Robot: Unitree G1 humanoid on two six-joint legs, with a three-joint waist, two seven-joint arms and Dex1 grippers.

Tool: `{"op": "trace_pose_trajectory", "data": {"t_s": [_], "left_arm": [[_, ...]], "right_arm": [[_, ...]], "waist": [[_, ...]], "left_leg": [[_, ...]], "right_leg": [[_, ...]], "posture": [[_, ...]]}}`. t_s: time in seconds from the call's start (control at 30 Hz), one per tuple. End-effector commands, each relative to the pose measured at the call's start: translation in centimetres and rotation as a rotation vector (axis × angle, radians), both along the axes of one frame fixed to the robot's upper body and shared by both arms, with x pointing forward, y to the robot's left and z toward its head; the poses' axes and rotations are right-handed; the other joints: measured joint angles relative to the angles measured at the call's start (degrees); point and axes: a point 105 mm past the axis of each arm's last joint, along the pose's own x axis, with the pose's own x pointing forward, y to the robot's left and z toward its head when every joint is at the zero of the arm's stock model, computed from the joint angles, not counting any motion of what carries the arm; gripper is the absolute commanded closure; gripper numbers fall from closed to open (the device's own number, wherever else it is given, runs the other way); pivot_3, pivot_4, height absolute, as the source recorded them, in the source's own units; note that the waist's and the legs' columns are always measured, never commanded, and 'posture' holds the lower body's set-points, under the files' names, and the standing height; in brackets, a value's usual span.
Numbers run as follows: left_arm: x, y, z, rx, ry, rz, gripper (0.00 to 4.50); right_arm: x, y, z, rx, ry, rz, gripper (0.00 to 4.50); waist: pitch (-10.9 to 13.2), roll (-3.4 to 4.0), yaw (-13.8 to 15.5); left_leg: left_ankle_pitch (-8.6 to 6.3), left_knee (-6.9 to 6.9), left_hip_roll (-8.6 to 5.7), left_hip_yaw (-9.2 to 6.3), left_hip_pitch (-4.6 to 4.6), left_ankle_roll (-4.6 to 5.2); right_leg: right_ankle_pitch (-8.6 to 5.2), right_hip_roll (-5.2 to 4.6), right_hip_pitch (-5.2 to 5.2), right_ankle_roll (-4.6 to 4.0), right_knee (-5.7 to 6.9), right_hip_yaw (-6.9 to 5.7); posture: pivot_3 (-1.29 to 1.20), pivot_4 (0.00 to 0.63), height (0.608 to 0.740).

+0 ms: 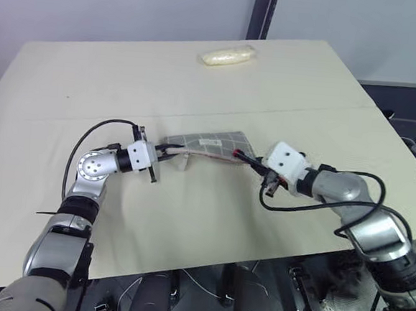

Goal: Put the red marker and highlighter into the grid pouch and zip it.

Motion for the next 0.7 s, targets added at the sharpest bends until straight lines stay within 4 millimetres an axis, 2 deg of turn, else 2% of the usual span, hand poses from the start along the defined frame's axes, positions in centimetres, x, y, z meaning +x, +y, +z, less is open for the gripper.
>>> {"op": "trace_pose_trajectory", "data": {"t_s": [0.03,0.1,0.17,0.23,0.33,0.4,0.53,0.63,0.7], "left_arm": [[0.1,-0.5,1.4,0.0,-0.056,-0.017,4.5],[0.2,-0.3,1.2,0.004,-0.05,-0.008,4.5],[0.2,-0.1,1.1,0.003,-0.045,0.0,4.5],[0.1,0.0,1.1,0.005,-0.046,0.002,4.5],[0.2,-0.1,1.2,0.002,-0.047,0.001,4.5],[0.3,-0.4,1.4,-0.004,-0.049,-0.008,4.5],[0.3,-0.9,1.3,-0.002,-0.04,-0.026,4.5],[0.2,-1.3,1.4,-0.005,-0.037,-0.04,4.5],[0.3,-1.5,1.6,-0.014,-0.037,-0.045,4.5]], "right_arm": [[0.4,0.8,2.1,0.05,-0.082,0.039,4.2],[0.0,1.3,3.4,0.124,-0.106,0.064,4.2],[-1.2,2.2,4.1,0.182,-0.101,0.144,4.2],[-2.5,2.5,3.4,0.126,-0.089,0.219,4.2],[-3.1,2.5,2.9,0.098,-0.079,0.248,4.2],[-2.4,1.4,2.0,0.011,-0.091,0.208,4.2],[-0.8,-0.2,2.0,-0.024,-0.127,0.109,4.2],[-0.5,-1.3,1.2,-0.099,-0.133,0.095,4.2],[-0.3,-1.3,1.3,-0.1,-0.143,0.094,4.2]], "waist": [[0.0,0.0,0.0],[0.0,0.0,0.1],[0.0,0.0,0.1],[0.0,0.0,0.1],[0.0,0.0,0.1],[0.0,0.0,0.0],[0.0,-0.01,0.1],[0.0,0.0,0.1],[0.0,-0.01,0.0]], "left_leg": [[0.0,0.0,-0.01,0.04,0.02,0.0],[0.0,0.0,-0.01,0.05,0.02,0.0],[0.0,0.0,-0.01,0.01,0.01,0.0],[0.0,0.0,-0.02,-0.05,0.01,0.0],[-0.01,0.0,-0.03,-0.13,0.01,-0.01],[-0.01,0.0,-0.08,-0.17,0.03,0.0],[-0.01,0.06,-0.06,-0.14,0.06,-0.03],[-0.01,0.08,-0.04,-0.11,0.06,-0.03],[0.0,0.08,-0.04,-0.11,0.06,-0.02]], "right_leg": [[0.02,0.01,0.01,-0.02,0.04,0.0],[0.02,0.03,0.0,-0.02,0.13,-0.01],[0.03,0.05,0.0,-0.03,0.18,-0.01],[0.02,0.05,0.02,-0.03,0.19,-0.01],[0.02,0.03,0.07,-0.02,0.17,-0.01],[0.02,0.0,0.06,-0.02,0.14,0.0],[0.01,-0.01,0.06,-0.01,0.13,-0.01],[0.01,-0.01,0.05,-0.01,0.13,-0.01],[0.01,-0.01,0.05,-0.01,0.13,-0.01]], "posture": [[0.0,0.15,0.74],[0.0,0.15,0.74],[0.0,0.15,0.74],[0.0,0.15,0.74],[0.0,0.15,0.74],[0.0,0.15,0.74],[0.0,0.15,0.74],[0.0,0.15,0.74],[0.0,0.15,0.74]]}}
